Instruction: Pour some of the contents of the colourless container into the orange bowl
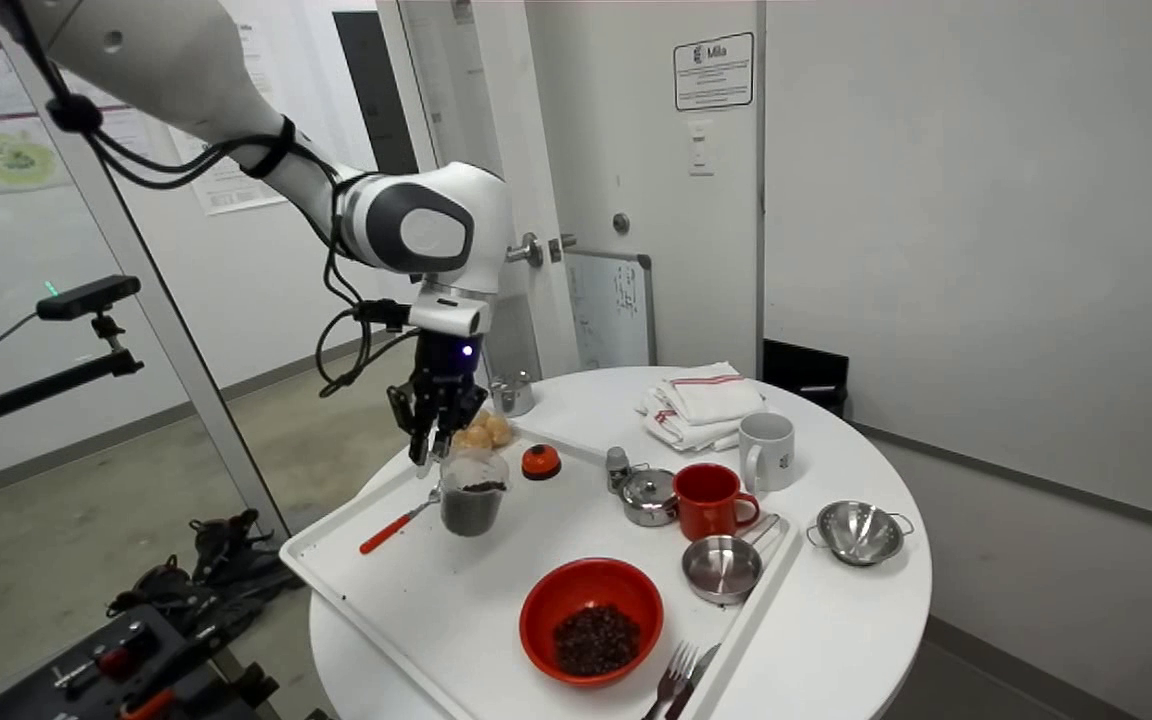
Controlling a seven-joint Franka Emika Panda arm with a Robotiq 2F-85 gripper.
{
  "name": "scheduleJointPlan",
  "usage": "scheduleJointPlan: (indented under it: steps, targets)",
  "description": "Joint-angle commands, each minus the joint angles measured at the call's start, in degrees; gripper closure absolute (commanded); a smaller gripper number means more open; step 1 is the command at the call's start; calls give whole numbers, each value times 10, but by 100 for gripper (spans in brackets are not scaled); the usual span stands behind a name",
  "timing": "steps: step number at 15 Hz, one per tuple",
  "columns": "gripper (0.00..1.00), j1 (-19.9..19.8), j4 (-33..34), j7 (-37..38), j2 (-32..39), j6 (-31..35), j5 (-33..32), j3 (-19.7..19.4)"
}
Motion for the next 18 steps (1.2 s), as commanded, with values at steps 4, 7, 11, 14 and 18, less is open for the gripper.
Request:
scheduleJointPlan:
  steps: [4, 7, 11, 14, 18]
  targets:
    - [93, 43, 109, 151, 116, -40, -83, 11]
    - [93, 55, 138, 224, 158, -25, -94, 5]
    - [93, 61, 170, 313, 201, 5, -98, -3]
    - [93, 57, 179, 354, 219, 38, -94, -4]
    - [93, 47, 172, 363, 227, 94, -85, 2]
